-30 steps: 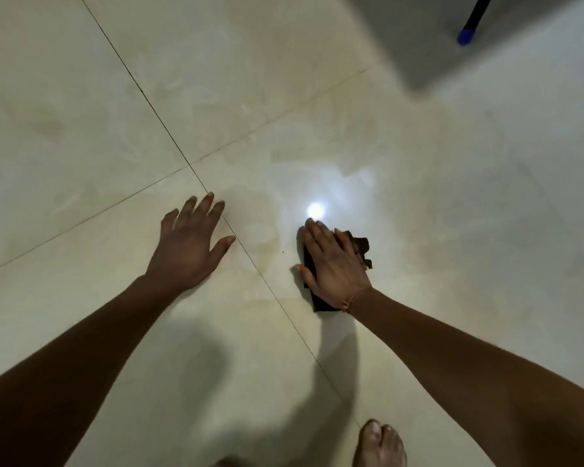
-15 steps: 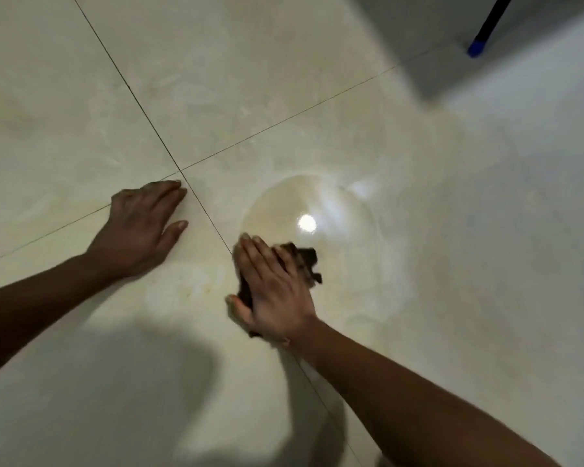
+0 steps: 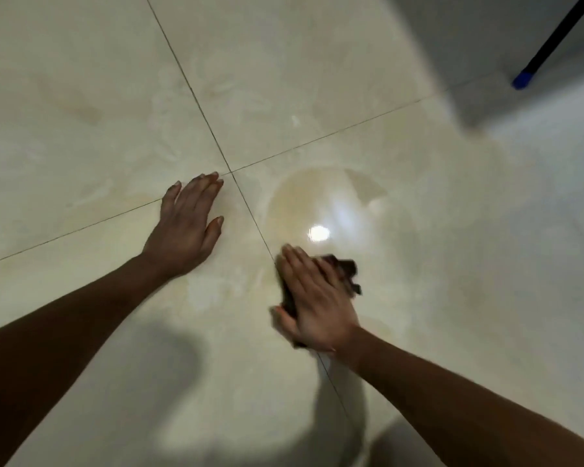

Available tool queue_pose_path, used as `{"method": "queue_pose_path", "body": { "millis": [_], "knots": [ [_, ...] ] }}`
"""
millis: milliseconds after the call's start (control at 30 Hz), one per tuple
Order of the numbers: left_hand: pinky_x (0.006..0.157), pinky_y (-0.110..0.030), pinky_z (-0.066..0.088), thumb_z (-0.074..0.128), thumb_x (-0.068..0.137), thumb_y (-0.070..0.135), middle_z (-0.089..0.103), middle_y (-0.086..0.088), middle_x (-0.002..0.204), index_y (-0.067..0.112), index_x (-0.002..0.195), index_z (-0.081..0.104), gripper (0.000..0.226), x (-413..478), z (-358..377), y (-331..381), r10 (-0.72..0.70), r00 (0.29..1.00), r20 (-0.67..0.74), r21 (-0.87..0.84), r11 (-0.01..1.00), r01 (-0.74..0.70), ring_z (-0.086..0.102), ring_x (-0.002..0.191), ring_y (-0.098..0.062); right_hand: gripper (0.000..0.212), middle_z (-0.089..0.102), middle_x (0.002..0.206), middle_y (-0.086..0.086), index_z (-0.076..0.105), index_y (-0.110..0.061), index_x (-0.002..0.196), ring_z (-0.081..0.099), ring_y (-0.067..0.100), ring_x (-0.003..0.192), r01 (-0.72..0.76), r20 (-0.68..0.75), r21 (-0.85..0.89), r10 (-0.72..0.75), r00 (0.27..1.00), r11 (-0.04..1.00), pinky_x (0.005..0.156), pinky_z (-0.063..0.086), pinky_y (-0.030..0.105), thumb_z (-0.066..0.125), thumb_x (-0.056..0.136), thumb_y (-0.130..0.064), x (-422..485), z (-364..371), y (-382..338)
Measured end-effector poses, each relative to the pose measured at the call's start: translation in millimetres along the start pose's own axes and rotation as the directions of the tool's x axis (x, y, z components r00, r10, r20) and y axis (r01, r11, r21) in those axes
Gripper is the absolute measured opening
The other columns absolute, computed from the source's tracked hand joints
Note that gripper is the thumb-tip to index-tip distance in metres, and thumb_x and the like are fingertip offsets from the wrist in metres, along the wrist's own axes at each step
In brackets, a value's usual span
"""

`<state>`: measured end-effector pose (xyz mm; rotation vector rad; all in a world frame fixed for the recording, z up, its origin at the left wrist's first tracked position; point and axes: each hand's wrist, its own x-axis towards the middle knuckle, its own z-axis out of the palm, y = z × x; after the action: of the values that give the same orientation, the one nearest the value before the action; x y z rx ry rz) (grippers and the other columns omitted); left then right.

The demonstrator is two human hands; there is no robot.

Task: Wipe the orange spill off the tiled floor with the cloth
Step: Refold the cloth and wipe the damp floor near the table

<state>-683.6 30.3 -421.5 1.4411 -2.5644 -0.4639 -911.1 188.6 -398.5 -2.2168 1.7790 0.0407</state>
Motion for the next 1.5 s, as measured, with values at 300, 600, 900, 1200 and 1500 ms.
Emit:
{"method": "queue_pose_path", "body": {
  "millis": [300, 600, 900, 1200, 1500],
  "knots": [
    [0.113, -0.052, 0.019, 0.033, 0.095, 0.040, 0.038, -0.017, 0.151, 0.003, 0.143, 0.037, 0.060, -70, -28, -78, -0.429, 0.887, -0.173, 0.014, 0.899, 0.437, 0.033, 0.140, -0.034, 0.088, 0.022, 0.160, 0.013, 0.024, -0.009, 0.152, 0.020, 0.029, 0.147, -0.133, -0.074, 0.051, 0.136, 0.988, 0.990, 0.115, 0.019, 0.052, 0.037, 0.085, -0.064, 188, -6, -86],
    [0.116, -0.052, 0.020, 0.035, 0.095, 0.033, 0.038, -0.014, 0.153, 0.004, 0.145, 0.038, 0.058, -84, -29, -91, -0.441, 0.883, -0.160, 0.028, 0.892, 0.450, 0.033, 0.142, -0.032, 0.081, 0.026, 0.159, 0.015, 0.026, -0.005, 0.151, 0.022, 0.027, 0.147, -0.329, -0.149, -0.013, 0.323, 0.935, 0.944, 0.114, 0.021, 0.047, 0.027, 0.090, -0.059, 181, -40, 14],
    [0.117, -0.050, 0.022, 0.034, 0.094, 0.025, 0.038, -0.011, 0.154, 0.005, 0.144, 0.039, 0.054, -85, -31, -90, -0.437, 0.887, -0.148, 0.029, 0.895, 0.446, 0.033, 0.141, -0.028, 0.077, 0.019, 0.162, 0.007, 0.026, -0.011, 0.152, 0.017, 0.019, 0.149, 0.314, 0.055, -0.034, -0.312, 0.949, 0.949, 0.116, 0.021, 0.047, 0.043, 0.091, -0.055, 91, 0, -79],
    [0.117, -0.047, 0.019, 0.031, 0.096, 0.027, 0.037, -0.008, 0.155, 0.007, 0.144, 0.039, 0.053, -89, -24, -98, -0.435, 0.888, -0.151, 0.057, 0.893, 0.447, 0.032, 0.143, -0.026, 0.079, 0.016, 0.162, 0.009, 0.020, -0.008, 0.154, 0.014, 0.022, 0.149, 0.109, -0.036, -0.108, -0.113, 0.993, 0.988, 0.119, 0.015, 0.044, 0.029, 0.092, -0.056, 214, -6, -104],
    [0.112, -0.050, 0.026, 0.038, 0.093, 0.026, 0.042, -0.011, 0.150, 0.005, 0.139, 0.044, 0.051, -89, -29, -99, -0.431, 0.888, -0.160, 0.101, 0.888, 0.449, 0.038, 0.137, -0.030, 0.076, 0.018, 0.162, 0.008, 0.022, -0.010, 0.153, 0.014, 0.019, 0.149, 0.019, -0.012, -0.104, -0.020, 1.000, 0.994, 0.117, 0.012, 0.041, 0.025, 0.092, -0.056, 271, -27, -78]
  ]
}}
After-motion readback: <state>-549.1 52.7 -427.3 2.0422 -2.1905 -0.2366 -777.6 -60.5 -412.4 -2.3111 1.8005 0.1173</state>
